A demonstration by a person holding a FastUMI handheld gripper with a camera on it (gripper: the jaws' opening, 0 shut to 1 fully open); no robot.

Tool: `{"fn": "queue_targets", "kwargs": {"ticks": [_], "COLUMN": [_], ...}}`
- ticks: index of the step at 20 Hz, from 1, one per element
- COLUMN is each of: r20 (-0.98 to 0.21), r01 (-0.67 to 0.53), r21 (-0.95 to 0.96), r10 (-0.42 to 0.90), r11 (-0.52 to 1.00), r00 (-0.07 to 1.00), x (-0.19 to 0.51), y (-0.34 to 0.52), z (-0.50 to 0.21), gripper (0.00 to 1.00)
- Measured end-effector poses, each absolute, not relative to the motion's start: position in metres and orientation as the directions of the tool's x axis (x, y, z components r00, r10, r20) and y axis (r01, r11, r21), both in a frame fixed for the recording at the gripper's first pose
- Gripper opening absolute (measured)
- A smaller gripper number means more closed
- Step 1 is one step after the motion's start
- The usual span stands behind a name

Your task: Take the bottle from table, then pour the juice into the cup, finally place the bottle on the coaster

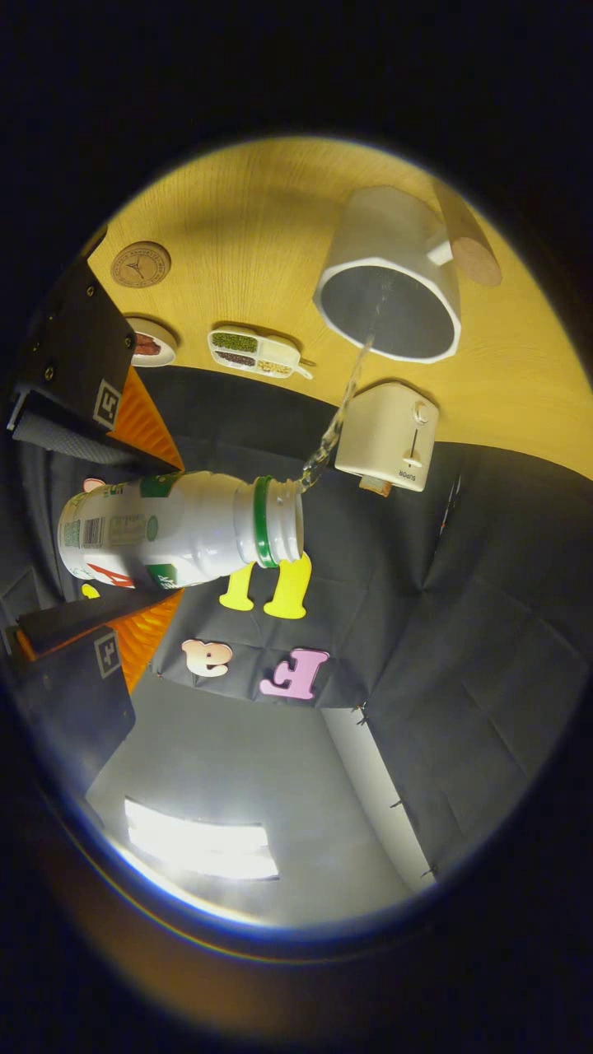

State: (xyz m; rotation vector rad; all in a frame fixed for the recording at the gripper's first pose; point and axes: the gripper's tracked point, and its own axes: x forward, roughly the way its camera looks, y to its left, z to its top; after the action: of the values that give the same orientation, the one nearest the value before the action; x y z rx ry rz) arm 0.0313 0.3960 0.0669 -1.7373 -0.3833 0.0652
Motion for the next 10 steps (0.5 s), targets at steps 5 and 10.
{"fn": "queue_targets", "kwargs": {"ticks": [5, 10], "r20": [0.181, 0.19], "r01": [0.243, 0.27], "r21": [-0.953, -0.937], "r10": [0.303, 0.324], "r11": [-0.182, -0.223], "r00": [0.936, 0.927], "x": [0.0303, 0.0287], "y": [0.3997, 0.4042], "z": [0.0681, 0.0651], "gripper": [0.74, 0.74]}}
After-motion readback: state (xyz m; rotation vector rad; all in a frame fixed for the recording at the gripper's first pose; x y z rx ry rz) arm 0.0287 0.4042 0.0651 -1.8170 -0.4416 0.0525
